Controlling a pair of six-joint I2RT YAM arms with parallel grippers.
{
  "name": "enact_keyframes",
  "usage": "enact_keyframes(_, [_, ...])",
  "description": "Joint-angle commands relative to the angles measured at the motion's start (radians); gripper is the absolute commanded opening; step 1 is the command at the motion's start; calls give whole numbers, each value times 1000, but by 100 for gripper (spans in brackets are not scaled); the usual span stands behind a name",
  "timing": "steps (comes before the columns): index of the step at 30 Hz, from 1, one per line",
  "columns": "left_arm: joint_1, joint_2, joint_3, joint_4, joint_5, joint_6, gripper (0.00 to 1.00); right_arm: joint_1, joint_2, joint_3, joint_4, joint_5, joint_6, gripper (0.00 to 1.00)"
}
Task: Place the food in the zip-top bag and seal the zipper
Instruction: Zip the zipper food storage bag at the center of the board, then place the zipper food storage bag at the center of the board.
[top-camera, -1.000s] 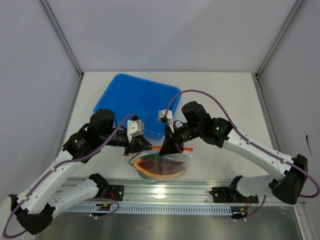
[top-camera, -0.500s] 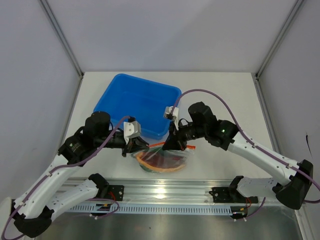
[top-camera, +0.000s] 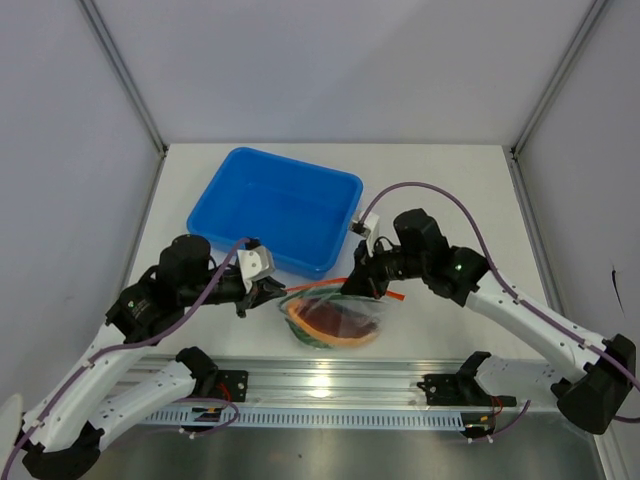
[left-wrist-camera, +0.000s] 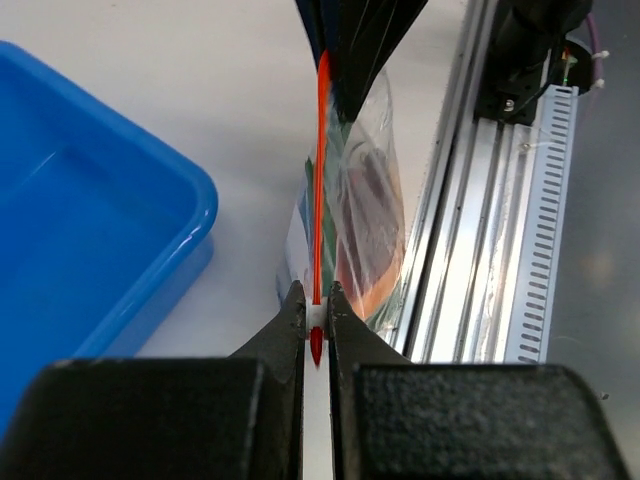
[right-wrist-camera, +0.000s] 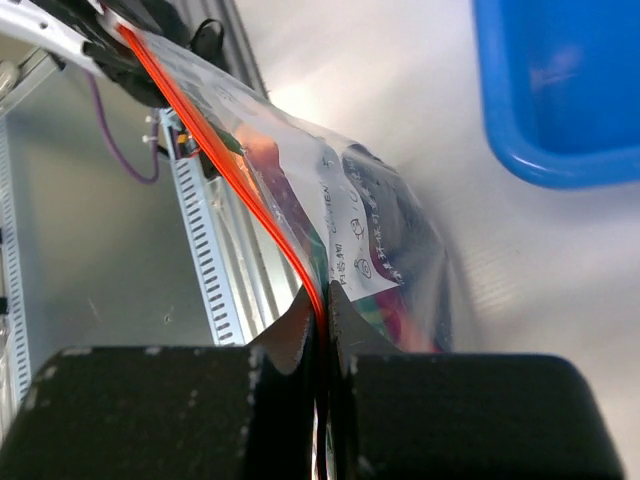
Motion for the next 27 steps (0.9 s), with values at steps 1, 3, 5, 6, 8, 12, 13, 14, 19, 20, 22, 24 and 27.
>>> enact_keyframes(1, [1, -42, -3, -7, -100, -19, 1, -45, -77, -17, 20, 63, 38, 0])
enact_keyframes(3, [1, -51, -7, -19, -120, -24, 1, -61, -95, -29, 15, 84, 53, 0])
enact_keyframes(5, [1, -54, -18, -27, -131, -29, 1, -70, -120, -42, -2, 104, 62, 0])
enact_keyframes(6, [1, -59, -21, -30, -134, -36, 1, -76, -130, -49, -3, 109, 68, 0])
enact_keyframes(8, [2, -65, -26, -27, -141, -44, 1, -79, -152, -74, 0, 123, 94, 0])
enact_keyframes(12, [1, -62, -40, 44, -134, -111, 29, -81, -137, -83, 3, 146, 143, 0])
enact_keyframes(13, [1, -55, -40, 65, -132, -130, 93, -81, -130, -80, 3, 161, 154, 0])
enact_keyframes(14, [1, -54, -40, 120, -131, -145, 99, -81, -126, -75, -2, 167, 169, 0])
enact_keyframes(19, [1, -82, -46, 291, -164, -205, 99, -153, -68, -23, -94, 268, 211, 0])
enact_keyframes(20, [1, -94, -46, 312, -169, -214, 100, -232, -66, -26, -105, 258, 217, 0])
enact_keyframes(22, [1, -99, -47, 354, -155, -234, 99, -317, -69, -38, -112, 250, 220, 0])
enact_keyframes(24, [1, -104, -53, 375, -111, -253, 99, -448, -66, -42, -115, 195, 191, 0])
enact_keyframes(27, [1, -116, -86, 407, -65, -301, 100, -634, -31, -51, -108, 108, 167, 0])
